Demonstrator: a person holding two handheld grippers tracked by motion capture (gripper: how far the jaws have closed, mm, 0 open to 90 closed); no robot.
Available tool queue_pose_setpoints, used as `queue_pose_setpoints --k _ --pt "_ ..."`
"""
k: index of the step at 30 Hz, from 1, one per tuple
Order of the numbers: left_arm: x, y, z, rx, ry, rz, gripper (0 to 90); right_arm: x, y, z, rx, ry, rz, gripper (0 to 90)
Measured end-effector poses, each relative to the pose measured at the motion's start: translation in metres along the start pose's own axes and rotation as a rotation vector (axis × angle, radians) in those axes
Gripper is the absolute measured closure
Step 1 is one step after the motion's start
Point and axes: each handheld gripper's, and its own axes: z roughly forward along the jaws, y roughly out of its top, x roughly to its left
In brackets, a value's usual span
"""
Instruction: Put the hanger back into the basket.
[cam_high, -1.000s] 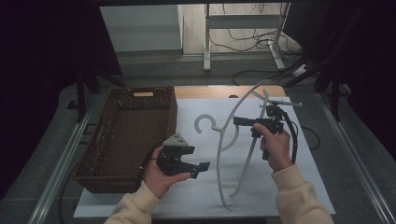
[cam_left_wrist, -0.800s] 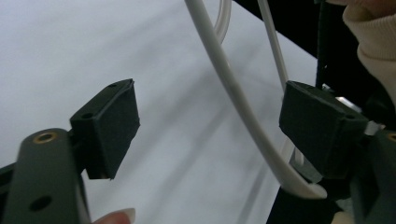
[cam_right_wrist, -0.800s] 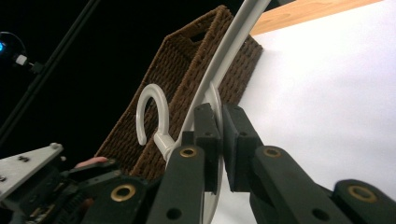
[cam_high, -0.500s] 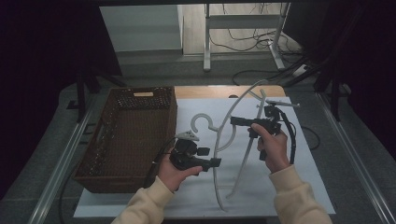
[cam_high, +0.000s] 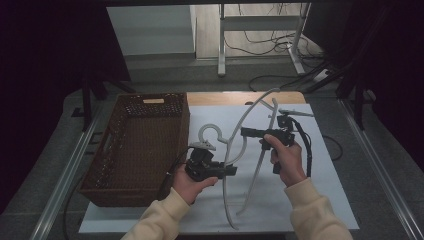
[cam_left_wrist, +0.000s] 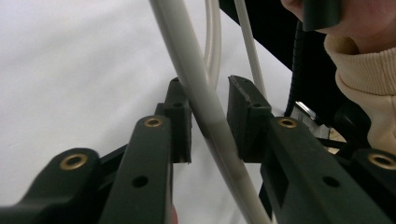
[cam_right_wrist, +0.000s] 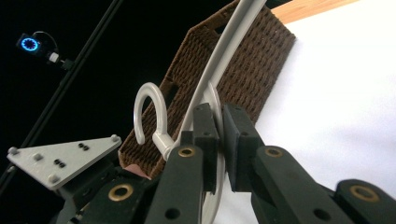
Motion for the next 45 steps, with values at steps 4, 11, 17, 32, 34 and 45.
queue_pose_setpoints --k 4,11,17,32,34,45 --pt "0.004 0.000 -0.007 -0.034 -0.005 -0.041 75.3 0.001 0.000 -0.002 0.002 0.014 -0.011 80.7" --pt "0.007 0.000 -0.017 -0.090 -0.001 -0.046 78.5 0.006 -0.001 -0.008 0.003 -0.019 -0.049 78.6" --pt "0.006 0.000 -0.022 -0.128 0.020 -0.038 78.5 0.004 -0.006 -0.016 0.001 -0.044 -0.048 64.7" --pt "0.009 0.004 -0.037 -0.156 0.018 -0.045 78.5 -0.008 -0.051 -0.090 0.015 -0.086 -0.168 43.0" --pt "0.008 0.005 -0.041 -0.166 0.016 -0.044 78.5 -0.027 -0.066 -0.108 -0.012 -0.130 -0.152 41.4" --pt "-0.002 0.016 -0.089 -0.242 0.031 0.013 78.6 -0.054 -0.067 -0.112 -0.040 -0.228 -0.124 40.9"
